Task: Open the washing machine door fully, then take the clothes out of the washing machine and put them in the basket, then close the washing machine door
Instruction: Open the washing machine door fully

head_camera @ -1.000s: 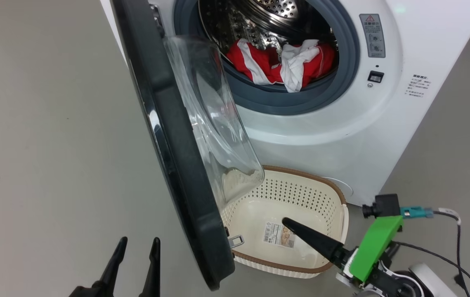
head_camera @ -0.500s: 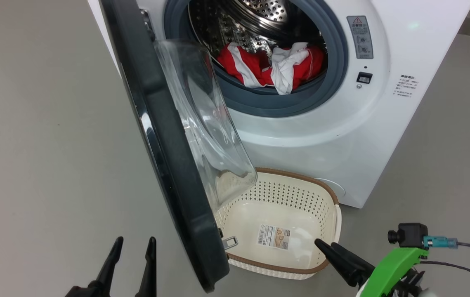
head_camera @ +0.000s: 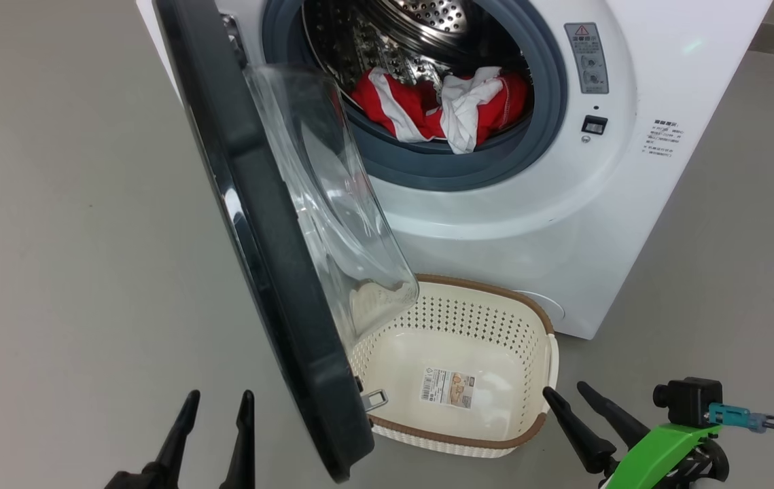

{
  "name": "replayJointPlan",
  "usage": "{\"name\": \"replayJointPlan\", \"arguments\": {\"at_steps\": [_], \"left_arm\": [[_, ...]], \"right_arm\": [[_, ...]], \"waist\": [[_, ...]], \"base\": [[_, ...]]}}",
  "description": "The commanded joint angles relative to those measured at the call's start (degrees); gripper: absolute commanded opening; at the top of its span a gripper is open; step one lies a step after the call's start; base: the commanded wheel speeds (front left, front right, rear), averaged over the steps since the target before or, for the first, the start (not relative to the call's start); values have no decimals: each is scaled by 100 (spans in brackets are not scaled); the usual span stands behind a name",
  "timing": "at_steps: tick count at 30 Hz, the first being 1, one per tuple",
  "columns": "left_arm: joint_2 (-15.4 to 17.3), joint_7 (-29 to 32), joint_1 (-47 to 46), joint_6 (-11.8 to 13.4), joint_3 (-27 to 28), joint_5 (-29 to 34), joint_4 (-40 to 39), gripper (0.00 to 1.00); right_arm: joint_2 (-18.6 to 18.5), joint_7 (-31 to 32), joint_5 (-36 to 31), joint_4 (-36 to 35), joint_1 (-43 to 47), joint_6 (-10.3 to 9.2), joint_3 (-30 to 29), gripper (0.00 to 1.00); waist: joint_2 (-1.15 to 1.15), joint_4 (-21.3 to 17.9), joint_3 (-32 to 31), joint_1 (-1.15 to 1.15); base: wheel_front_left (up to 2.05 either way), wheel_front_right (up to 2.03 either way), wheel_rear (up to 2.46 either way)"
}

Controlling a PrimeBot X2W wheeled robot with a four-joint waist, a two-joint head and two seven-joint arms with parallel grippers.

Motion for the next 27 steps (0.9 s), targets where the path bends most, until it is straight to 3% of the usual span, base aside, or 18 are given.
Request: {"name": "replayJointPlan", "arguments": {"at_steps": [1, 7, 18, 27], "left_arm": [[40, -53, -101, -39, 208, 0, -115, 100], [40, -53, -117, -37, 229, -1, -126, 100], [40, -53, -184, -27, 205, -1, -142, 100], [40, -53, -212, -23, 196, -11, -143, 100]], "right_arm": [[-91, -102, -219, -26, -150, 43, 98, 100], [78, -127, -1166, -157, -96, 43, -628, 100], [436, -128, -3138, -1029, 562, 43, -1933, 100], [776, -129, -4044, -1422, 1014, 43, -2691, 100]], "waist": [[0, -8, 3, 0], [0, -34, 29, 0], [0, -2, 79, 0], [0, 19, 88, 0]], "base": [[0, 0, 0], [0, 0, 0], [0, 0, 0], [0, 0, 0]]}}
